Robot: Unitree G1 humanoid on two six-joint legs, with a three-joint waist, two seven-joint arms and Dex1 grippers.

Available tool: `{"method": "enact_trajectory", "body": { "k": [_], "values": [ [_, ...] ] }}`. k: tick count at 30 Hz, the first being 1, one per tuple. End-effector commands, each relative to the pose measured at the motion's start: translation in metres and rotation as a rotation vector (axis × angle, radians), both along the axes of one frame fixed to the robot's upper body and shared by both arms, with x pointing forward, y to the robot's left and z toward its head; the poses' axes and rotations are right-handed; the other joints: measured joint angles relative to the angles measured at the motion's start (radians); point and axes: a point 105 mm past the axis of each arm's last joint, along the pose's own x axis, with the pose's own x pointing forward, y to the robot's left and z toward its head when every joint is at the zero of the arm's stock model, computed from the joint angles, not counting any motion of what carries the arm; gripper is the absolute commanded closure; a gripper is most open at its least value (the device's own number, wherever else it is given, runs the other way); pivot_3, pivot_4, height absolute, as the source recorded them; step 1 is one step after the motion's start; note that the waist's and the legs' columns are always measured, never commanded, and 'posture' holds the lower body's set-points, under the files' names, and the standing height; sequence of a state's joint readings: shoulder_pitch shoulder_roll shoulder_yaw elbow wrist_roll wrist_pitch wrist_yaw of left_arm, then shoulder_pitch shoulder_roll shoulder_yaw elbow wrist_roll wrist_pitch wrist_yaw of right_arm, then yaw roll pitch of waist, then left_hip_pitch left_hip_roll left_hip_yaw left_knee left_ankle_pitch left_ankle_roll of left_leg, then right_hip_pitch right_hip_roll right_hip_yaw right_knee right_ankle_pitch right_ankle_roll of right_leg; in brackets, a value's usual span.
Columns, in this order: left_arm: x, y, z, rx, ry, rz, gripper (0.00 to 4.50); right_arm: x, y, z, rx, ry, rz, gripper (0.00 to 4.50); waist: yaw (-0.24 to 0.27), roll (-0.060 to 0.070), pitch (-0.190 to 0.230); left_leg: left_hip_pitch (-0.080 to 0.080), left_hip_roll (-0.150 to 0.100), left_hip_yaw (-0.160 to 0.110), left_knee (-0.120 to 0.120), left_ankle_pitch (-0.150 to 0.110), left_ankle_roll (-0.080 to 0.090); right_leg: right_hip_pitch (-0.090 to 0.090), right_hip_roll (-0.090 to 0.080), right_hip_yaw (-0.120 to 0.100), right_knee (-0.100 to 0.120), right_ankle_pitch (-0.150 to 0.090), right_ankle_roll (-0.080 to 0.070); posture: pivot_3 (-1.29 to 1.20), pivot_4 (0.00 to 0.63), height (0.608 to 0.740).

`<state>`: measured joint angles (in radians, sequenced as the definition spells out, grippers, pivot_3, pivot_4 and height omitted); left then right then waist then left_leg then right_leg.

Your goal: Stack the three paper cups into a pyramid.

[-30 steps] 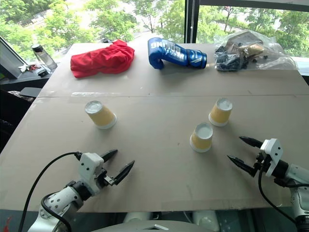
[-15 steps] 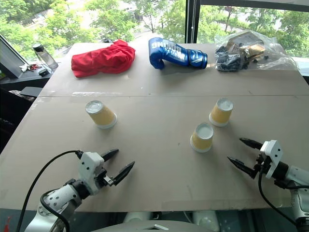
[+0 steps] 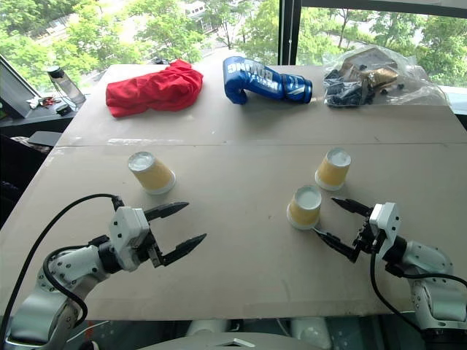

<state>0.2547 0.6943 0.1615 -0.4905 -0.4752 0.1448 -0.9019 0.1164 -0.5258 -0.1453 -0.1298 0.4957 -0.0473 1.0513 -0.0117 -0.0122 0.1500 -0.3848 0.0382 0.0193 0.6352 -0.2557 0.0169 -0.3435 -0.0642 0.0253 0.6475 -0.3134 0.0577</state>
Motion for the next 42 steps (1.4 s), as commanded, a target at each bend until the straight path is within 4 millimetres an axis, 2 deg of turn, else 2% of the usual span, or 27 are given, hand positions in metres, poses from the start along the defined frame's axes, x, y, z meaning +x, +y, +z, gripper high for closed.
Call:
{"method": "enact_trajectory", "body": {
  "k": [1, 7, 12, 15, 17, 19, 22, 26, 31, 33, 38, 41, 42],
  "values": [
    [-0.013, -0.014, 0.035, -0.073, -0.019, -0.178, 0.07, 0.006, 0.015, 0.012, -0.002, -0.069, -0.004, 0.00, 0.000, 0.000, 0.000, 0.000, 0.000, 0.000, 0.000, 0.000, 0.000, 0.000, 0.000, 0.000, 0.000, 0.000, 0.000, 0.00, 0.150, 0.740],
    [-0.015, -0.020, 0.057, -0.072, -0.017, -0.284, 0.07, 0.014, 0.023, 0.019, 0.031, -0.106, -0.019, 0.00, 0.000, 0.000, 0.001, -0.001, 0.000, 0.000, 0.000, 0.000, 0.000, -0.001, 0.005, -0.003, 0.000, 0.000, 0.000, 0.00, 0.150, 0.740],
    [-0.020, -0.025, 0.054, -0.018, -0.017, -0.327, 0.07, 0.013, 0.031, 0.020, 0.047, -0.102, 0.013, 0.00, -0.001, 0.000, 0.001, 0.000, 0.000, 0.000, 0.000, 0.000, 0.000, -0.001, 0.007, -0.003, 0.001, 0.000, 0.000, 0.00, 0.150, 0.740],
    [-0.021, -0.025, 0.053, -0.020, -0.016, -0.326, 0.00, 0.013, 0.034, 0.020, 0.057, -0.097, 0.028, 0.69, -0.001, 0.000, 0.001, 0.000, 0.000, 0.000, 0.000, 0.000, 0.000, -0.001, 0.007, -0.002, 0.001, 0.000, 0.000, 0.00, 0.150, 0.740],
    [-0.021, -0.026, 0.053, -0.022, -0.016, -0.327, 0.00, 0.012, 0.036, 0.021, 0.064, -0.097, 0.040, 1.74, -0.001, 0.000, 0.001, 0.000, 0.001, 0.000, 0.000, 0.000, 0.000, -0.001, 0.007, -0.002, 0.001, 0.000, 0.000, 0.00, 0.150, 0.740],
    [-0.020, -0.026, 0.055, -0.039, -0.024, -0.314, 0.00, 0.013, 0.037, 0.022, 0.071, -0.099, 0.049, 2.30, -0.001, 0.000, 0.001, 0.000, 0.001, 0.000, 0.000, 0.000, 0.000, -0.001, 0.008, -0.002, 0.001, 0.000, 0.000, 0.00, 0.150, 0.740],
    [-0.019, -0.027, 0.059, -0.074, -0.033, -0.289, 0.00, 0.017, 0.040, 0.025, 0.068, -0.119, 0.043, 2.30, -0.001, 0.000, 0.001, 0.000, 0.001, 0.000, 0.000, 0.000, 0.000, -0.001, 0.008, -0.002, 0.001, 0.000, 0.000, 0.00, 0.150, 0.740],
    [-0.011, -0.018, 0.060, -0.079, -0.047, -0.186, 0.00, 0.034, 0.060, 0.025, 0.061, -0.103, 0.030, 2.30, -0.005, 0.000, 0.001, 0.001, 0.001, 0.001, 0.001, 0.000, 0.000, -0.001, 0.008, -0.001, 0.003, 0.000, 0.000, 0.00, 0.150, 0.740],
    [-0.001, -0.004, 0.062, -0.070, -0.055, -0.097, 0.00, 0.070, 0.096, 0.032, 0.075, -0.078, -0.047, 2.30, -0.004, -0.001, 0.002, 0.000, 0.002, 0.002, 0.001, 0.000, 0.000, -0.005, 0.009, 0.001, 0.009, 0.000, 0.000, 0.00, 0.150, 0.740],
    [0.003, 0.001, 0.062, -0.068, -0.051, -0.061, 0.00, 0.077, 0.114, 0.038, 0.102, -0.071, -0.012, 2.30, -0.005, -0.001, 0.002, 0.000, 0.002, 0.002, 0.002, 0.000, -0.001, -0.006, 0.010, 0.001, 0.010, 0.000, 0.000, 0.00, 0.150, 0.740],
    [0.006, 0.010, 0.061, -0.063, -0.052, -0.004, 0.00, 0.091, 0.144, 0.039, 0.077, -0.055, 0.033, 2.30, -0.003, -0.001, 0.002, -0.002, 0.002, 0.002, 0.002, 0.000, -0.001, -0.009, 0.010, 0.000, 0.011, 0.000, 0.000, 0.00, 0.150, 0.740],
    [0.006, 0.011, 0.059, -0.061, -0.050, 0.006, 0.00, 0.096, 0.158, 0.042, 0.079, -0.046, 0.062, 2.30, -0.006, -0.001, 0.001, -0.009, 0.001, 0.003, 0.004, 0.001, -0.001, -0.017, 0.009, 0.001, 0.014, 0.000, 0.000, 0.00, 0.150, 0.740],
    [0.006, 0.011, 0.059, -0.062, -0.050, 0.006, 0.00, 0.098, 0.159, 0.042, 0.077, -0.046, 0.059, 1.80, -0.006, -0.001, 0.001, -0.012, 0.001, 0.002, 0.005, 0.002, -0.003, -0.019, 0.010, 0.001, 0.015, 0.000, 0.001, 0.00, 0.150, 0.740]
  ]
}}
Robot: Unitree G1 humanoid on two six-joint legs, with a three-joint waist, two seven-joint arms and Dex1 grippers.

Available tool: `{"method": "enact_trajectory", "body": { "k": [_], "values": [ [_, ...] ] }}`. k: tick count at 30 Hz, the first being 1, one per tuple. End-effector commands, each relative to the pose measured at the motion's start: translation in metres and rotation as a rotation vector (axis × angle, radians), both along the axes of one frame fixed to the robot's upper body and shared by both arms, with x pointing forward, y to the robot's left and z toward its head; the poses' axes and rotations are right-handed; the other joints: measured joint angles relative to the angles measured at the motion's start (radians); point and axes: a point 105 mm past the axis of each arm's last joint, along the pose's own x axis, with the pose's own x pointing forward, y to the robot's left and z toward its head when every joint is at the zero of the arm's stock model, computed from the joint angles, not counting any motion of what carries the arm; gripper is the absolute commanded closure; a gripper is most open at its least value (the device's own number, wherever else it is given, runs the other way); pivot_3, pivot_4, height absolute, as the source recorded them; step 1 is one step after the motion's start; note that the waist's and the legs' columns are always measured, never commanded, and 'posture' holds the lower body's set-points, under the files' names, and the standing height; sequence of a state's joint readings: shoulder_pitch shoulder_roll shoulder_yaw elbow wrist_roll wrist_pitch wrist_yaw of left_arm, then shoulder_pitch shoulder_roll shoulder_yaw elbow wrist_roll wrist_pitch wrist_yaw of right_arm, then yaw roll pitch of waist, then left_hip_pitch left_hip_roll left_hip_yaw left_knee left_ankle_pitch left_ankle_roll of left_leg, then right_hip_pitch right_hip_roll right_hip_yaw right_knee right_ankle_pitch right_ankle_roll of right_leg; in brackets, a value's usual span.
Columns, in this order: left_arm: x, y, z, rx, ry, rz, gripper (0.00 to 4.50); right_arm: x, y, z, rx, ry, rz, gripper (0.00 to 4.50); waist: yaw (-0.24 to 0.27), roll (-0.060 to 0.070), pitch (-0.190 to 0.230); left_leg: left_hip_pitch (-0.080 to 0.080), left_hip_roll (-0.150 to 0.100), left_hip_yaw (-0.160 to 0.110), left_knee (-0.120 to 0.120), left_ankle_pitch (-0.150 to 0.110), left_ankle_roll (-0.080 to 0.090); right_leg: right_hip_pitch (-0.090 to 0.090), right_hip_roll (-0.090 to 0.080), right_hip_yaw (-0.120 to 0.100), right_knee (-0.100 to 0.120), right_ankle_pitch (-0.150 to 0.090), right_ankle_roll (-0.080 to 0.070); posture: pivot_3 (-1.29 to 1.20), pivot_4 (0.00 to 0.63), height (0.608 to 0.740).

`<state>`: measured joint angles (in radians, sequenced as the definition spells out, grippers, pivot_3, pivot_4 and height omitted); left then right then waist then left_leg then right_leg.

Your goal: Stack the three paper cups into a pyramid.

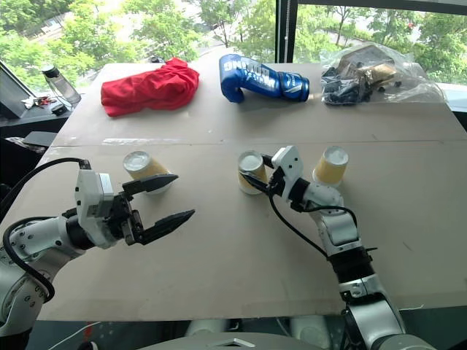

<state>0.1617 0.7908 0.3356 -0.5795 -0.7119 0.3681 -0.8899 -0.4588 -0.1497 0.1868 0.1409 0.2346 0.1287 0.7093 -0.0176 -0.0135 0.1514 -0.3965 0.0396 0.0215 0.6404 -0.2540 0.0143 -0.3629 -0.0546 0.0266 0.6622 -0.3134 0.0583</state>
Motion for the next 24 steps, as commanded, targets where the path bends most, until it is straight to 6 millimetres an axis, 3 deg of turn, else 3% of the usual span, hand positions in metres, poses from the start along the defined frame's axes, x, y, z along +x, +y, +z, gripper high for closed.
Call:
{"method": "enact_trajectory", "body": {
  "k": [1, 4, 13, 17, 20, 24],
  "values": [
    [0.000, 0.000, 0.006, 0.002, -0.035, 0.006, 0.00, 0.004, 0.008, 0.009, -0.002, -0.033, 0.010, 1.28, 0.000, 0.000, 0.000, -0.001, 0.000, 0.000, 0.000, 0.002, -0.003, -0.001, 0.000, 0.000, 0.000, 0.000, 0.000, 0.00, 0.150, 0.740],
    [0.000, -0.003, 0.006, -0.004, -0.031, -0.001, 0.00, 0.004, 0.004, 0.012, -0.001, -0.048, 0.009, 0.04, 0.001, 0.000, 0.000, -0.001, 0.000, 0.000, 0.000, 0.002, -0.003, -0.001, 0.000, -0.001, 0.000, 0.000, 0.000, 0.00, 0.150, 0.740],
    [0.002, -0.019, 0.011, -0.029, -0.003, -0.072, 0.00, -0.014, -0.037, 0.040, 0.011, -0.176, -0.076, 0.04, 0.003, 0.000, 0.000, -0.001, 0.000, -0.001, 0.000, 0.000, 0.000, 0.000, 0.000, -0.001, 0.000, 0.000, 0.000, 0.00, 0.150, 0.740],
    [0.006, -0.033, 0.015, -0.046, 0.006, -0.127, 0.00, -0.019, -0.064, 0.055, 0.009, -0.249, -0.199, 0.04, 0.002, 0.000, 0.000, -0.001, 0.000, -0.001, 0.000, 0.000, 0.000, 0.000, 0.000, -0.001, 0.000, 0.000, 0.000, 0.00, 0.150, 0.740],
    [0.011, -0.050, 0.021, -0.064, 0.010, -0.194, 0.00, -0.021, -0.096, 0.066, -0.009, -0.284, -0.346, 0.04, 0.004, 0.000, 0.000, -0.002, 0.000, -0.001, 0.001, 0.000, 0.000, 0.000, 0.001, -0.001, 0.001, 0.000, 0.000, 0.00, 0.150, 0.740],
    [0.019, -0.076, 0.029, -0.082, 0.020, -0.291, 0.00, -0.021, -0.134, 0.050, -0.074, -0.244, -0.515, 0.04, 0.008, -0.001, -0.001, -0.003, -0.001, -0.001, 0.003, 0.000, 0.000, 0.000, 0.001, -0.001, 0.000, 0.000, 0.000, 0.00, 0.150, 0.740]
  ]
}}
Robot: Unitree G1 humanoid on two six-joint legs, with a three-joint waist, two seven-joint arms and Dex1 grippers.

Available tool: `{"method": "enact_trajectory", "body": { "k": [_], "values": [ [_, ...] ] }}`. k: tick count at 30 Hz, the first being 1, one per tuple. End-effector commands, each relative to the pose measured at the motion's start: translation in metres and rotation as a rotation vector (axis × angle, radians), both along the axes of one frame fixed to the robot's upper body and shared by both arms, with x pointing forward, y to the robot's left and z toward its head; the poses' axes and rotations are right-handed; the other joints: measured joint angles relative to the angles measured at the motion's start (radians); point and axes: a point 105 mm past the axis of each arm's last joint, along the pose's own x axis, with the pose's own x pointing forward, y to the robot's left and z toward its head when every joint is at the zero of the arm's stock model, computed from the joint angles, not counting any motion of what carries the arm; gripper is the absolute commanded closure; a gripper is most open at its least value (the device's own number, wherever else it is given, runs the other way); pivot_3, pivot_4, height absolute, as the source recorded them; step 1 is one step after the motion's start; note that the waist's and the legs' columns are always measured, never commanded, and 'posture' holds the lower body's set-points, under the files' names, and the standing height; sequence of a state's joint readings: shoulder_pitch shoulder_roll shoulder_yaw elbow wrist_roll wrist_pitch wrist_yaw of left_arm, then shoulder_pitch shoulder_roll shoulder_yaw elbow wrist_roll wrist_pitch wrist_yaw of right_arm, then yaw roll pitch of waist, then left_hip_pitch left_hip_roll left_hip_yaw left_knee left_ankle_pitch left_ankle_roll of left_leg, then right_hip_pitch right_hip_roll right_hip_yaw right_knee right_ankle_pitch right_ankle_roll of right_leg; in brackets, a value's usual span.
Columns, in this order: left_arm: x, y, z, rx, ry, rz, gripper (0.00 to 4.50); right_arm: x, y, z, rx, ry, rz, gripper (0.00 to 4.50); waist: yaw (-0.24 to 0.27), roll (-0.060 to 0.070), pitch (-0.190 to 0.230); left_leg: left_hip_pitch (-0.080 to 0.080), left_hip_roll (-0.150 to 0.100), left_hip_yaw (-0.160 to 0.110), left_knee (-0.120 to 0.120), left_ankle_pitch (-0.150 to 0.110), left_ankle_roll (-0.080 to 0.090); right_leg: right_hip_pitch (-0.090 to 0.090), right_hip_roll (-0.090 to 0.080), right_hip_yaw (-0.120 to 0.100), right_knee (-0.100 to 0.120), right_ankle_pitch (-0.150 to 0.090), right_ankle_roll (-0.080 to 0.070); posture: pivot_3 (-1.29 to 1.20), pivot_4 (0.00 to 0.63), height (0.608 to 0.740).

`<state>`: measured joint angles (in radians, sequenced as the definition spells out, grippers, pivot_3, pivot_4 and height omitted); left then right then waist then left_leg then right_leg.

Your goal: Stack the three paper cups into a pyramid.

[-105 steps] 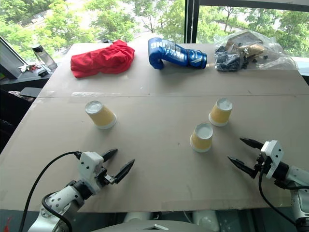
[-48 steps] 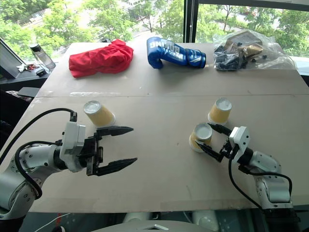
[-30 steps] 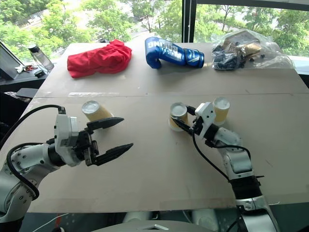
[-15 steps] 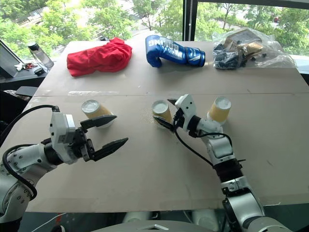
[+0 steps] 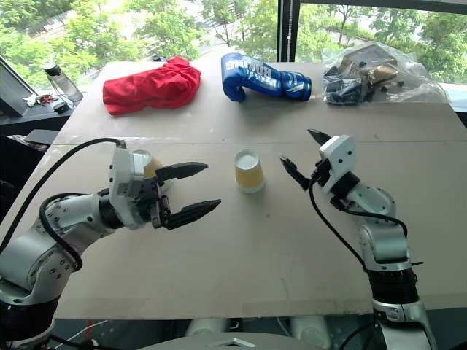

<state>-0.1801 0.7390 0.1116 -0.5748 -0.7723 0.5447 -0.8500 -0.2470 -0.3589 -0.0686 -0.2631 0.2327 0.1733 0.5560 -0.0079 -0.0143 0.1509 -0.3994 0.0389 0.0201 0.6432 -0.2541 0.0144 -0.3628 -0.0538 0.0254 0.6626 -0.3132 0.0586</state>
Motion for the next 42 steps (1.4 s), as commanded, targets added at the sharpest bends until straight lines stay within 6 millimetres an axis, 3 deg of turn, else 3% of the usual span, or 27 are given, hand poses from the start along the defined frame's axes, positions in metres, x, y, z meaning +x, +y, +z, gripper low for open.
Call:
{"method": "enact_trajectory", "body": {
  "k": [1, 9, 17, 31, 34, 37, 38, 42],
  "values": [
    [0.003, -0.020, 0.007, -0.004, 0.006, -0.085, 0.00, -0.003, -0.029, -0.003, -0.007, -0.007, -0.149, 0.04, -0.002, 0.000, 0.000, 0.000, 0.000, 0.001, 0.000, 0.000, 0.000, 0.000, 0.000, 0.001, 0.000, 0.000, 0.000, 0.00, 0.150, 0.740],
    [0.012, -0.031, 0.011, 0.027, 0.001, -0.121, 0.00, 0.001, -0.051, -0.023, 0.071, 0.051, -0.311, 0.04, -0.013, 0.000, 0.000, 0.001, 0.001, 0.000, 0.001, 0.002, -0.003, -0.001, 0.006, 0.003, 0.002, 0.000, 0.000, 0.00, 0.150, 0.740],
    [0.013, -0.031, 0.012, 0.035, -0.012, -0.113, 0.00, 0.007, -0.052, -0.041, 0.155, 0.157, -0.329, 0.04, -0.006, 0.000, 0.000, 0.000, 0.000, 0.002, 0.001, 0.002, -0.003, -0.001, 0.004, 0.004, 0.001, 0.000, 0.000, 0.00, 0.150, 0.740],
    [0.033, -0.018, 0.012, 0.062, -0.051, 0.036, 0.00, 0.012, -0.045, -0.034, 0.208, 0.147, -0.291, 0.04, -0.006, 0.000, 0.000, 0.000, 0.000, 0.002, 0.001, 0.002, -0.003, -0.001, 0.005, 0.004, 0.001, 0.000, 0.000, 0.00, 0.150, 0.740],
    [0.035, -0.018, 0.012, 0.061, -0.058, 0.042, 0.00, 0.012, -0.043, -0.032, 0.209, 0.135, -0.278, 0.75, -0.006, 0.000, 0.000, 0.000, 0.000, 0.002, 0.001, 0.002, -0.003, -0.001, 0.005, 0.004, 0.001, 0.000, 0.000, 0.00, 0.150, 0.740],
    [0.035, -0.018, 0.011, 0.060, -0.063, 0.046, 0.00, 0.013, -0.041, -0.030, 0.204, 0.127, -0.265, 2.11, -0.006, 0.000, 0.000, 0.000, 0.000, 0.002, 0.001, 0.002, -0.003, -0.001, 0.005, 0.004, 0.001, 0.000, 0.000, 0.00, 0.150, 0.740],
    [0.035, -0.018, 0.011, 0.060, -0.064, 0.047, 0.00, 0.013, -0.040, -0.030, 0.204, 0.127, -0.262, 2.32, -0.006, 0.000, 0.000, 0.000, 0.000, 0.002, 0.002, 0.002, -0.003, -0.001, 0.005, 0.004, 0.001, 0.000, 0.000, 0.00, 0.150, 0.740],
    [0.033, -0.009, 0.008, 0.070, -0.061, 0.080, 0.00, 0.011, -0.028, -0.028, 0.185, 0.125, -0.204, 2.32, -0.008, 0.000, 0.000, 0.000, 0.000, 0.002, 0.002, 0.002, -0.003, -0.001, 0.005, 0.004, 0.001, 0.000, 0.000, 0.00, 0.150, 0.740]
  ]
}}
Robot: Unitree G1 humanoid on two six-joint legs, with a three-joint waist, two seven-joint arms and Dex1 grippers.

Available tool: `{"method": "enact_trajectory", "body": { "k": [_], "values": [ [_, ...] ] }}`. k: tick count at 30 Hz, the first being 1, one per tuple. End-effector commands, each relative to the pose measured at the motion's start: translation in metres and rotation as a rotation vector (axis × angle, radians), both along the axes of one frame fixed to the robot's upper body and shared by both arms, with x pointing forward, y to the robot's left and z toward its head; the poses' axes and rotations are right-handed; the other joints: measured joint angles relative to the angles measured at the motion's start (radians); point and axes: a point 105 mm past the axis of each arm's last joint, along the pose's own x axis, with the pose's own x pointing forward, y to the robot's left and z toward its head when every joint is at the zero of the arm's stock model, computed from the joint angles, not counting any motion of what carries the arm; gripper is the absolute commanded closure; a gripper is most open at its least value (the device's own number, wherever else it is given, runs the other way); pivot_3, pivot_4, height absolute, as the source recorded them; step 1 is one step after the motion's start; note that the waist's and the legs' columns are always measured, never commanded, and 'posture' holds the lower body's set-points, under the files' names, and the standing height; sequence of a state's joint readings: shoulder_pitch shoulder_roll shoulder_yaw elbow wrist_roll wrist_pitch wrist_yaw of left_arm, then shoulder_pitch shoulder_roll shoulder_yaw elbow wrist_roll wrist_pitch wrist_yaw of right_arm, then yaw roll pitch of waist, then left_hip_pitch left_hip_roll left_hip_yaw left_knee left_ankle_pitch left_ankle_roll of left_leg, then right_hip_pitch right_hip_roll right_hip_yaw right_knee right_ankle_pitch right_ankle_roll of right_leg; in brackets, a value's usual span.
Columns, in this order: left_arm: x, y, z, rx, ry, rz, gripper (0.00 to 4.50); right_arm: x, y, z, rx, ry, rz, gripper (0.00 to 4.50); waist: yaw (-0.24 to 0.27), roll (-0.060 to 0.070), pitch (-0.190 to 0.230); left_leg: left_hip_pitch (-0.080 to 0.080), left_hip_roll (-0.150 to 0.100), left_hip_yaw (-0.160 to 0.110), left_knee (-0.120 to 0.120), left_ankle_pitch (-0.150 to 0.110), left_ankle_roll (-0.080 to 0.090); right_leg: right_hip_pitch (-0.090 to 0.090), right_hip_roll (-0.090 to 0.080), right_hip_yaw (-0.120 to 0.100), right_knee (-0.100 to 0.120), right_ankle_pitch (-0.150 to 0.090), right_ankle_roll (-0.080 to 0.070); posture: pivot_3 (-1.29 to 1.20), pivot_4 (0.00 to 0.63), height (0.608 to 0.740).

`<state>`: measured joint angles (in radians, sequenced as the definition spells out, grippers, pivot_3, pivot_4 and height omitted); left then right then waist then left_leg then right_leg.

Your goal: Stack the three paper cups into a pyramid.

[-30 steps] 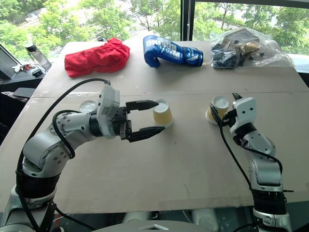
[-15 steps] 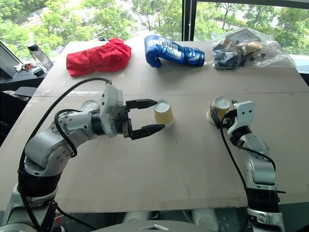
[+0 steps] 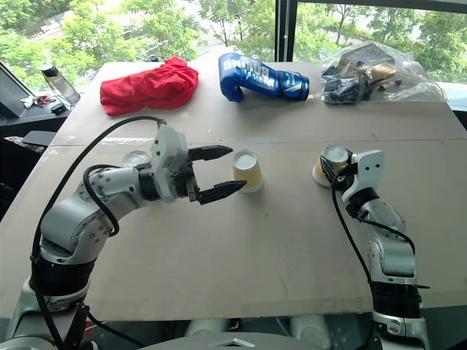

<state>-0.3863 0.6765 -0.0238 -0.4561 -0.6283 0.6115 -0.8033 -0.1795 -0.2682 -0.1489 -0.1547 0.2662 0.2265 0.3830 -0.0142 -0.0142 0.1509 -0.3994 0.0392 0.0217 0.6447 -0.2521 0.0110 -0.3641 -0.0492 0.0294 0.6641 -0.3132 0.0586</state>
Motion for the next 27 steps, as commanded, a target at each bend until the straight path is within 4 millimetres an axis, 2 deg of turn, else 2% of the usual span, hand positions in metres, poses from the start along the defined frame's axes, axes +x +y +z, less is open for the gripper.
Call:
{"method": "enact_trajectory", "body": {
  "k": [1, 4, 10, 13, 20, 27],
  "values": [
    [-0.004, 0.013, 0.007, 0.007, -0.049, 0.041, 0.00, -0.003, 0.017, 0.019, -0.010, -0.073, 0.070, 2.32, -0.004, 0.000, 0.000, 0.000, 0.000, 0.000, 0.000, 0.000, 0.000, 0.000, 0.000, 0.000, 0.000, 0.000, 0.000, 0.00, 0.150, 0.740],
    [-0.007, 0.022, 0.003, 0.020, -0.040, 0.076, 0.00, -0.005, 0.029, 0.020, -0.020, -0.073, 0.122, 2.32, -0.004, 0.000, 0.000, 0.000, 0.001, 0.000, 0.000, 0.000, 0.000, -0.001, 0.000, 0.000, 0.000, 0.000, 0.000, 0.00, 0.150, 0.740],
    [-0.016, 0.047, -0.011, 0.053, -0.002, 0.177, 0.00, -0.012, 0.068, 0.016, -0.015, -0.041, 0.279, 2.32, -0.002, 0.000, 0.000, 0.000, 0.002, 0.000, 0.000, 0.000, 0.001, -0.001, 0.000, 0.000, 0.000, 0.000, 0.000, 0.00, 0.150, 0.740],
    [-0.017, 0.054, -0.011, 0.057, -0.002, 0.211, 0.00, -0.011, 0.087, 0.011, -0.020, -0.023, 0.333, 2.32, -0.001, 0.000, 0.000, 0.000, 0.002, 0.000, 0.000, -0.001, 0.002, -0.001, -0.001, 0.000, 0.000, 0.000, 0.000, 0.00, 0.150, 0.740],
    [-0.020, 0.056, -0.010, 0.063, -0.005, 0.223, 0.00, -0.005, 0.103, 0.008, -0.012, -0.019, 0.361, 2.32, 0.000, 0.000, 0.000, 0.000, 0.001, -0.001, 0.000, -0.002, 0.003, 0.000, -0.002, -0.001, 0.000, 0.000, 0.000, 0.00, 0.150, 0.740],
    [-0.022, 0.057, -0.013, 0.088, 0.001, 0.220, 0.00, -0.005, 0.105, 0.002, -0.059, -0.024, 0.379, 2.32, -0.003, 0.000, 0.000, 0.000, 0.001, -0.001, 0.000, -0.001, 0.001, -0.001, -0.001, -0.001, 0.001, 0.000, 0.000, 0.00, 0.150, 0.740]
  ]
}}
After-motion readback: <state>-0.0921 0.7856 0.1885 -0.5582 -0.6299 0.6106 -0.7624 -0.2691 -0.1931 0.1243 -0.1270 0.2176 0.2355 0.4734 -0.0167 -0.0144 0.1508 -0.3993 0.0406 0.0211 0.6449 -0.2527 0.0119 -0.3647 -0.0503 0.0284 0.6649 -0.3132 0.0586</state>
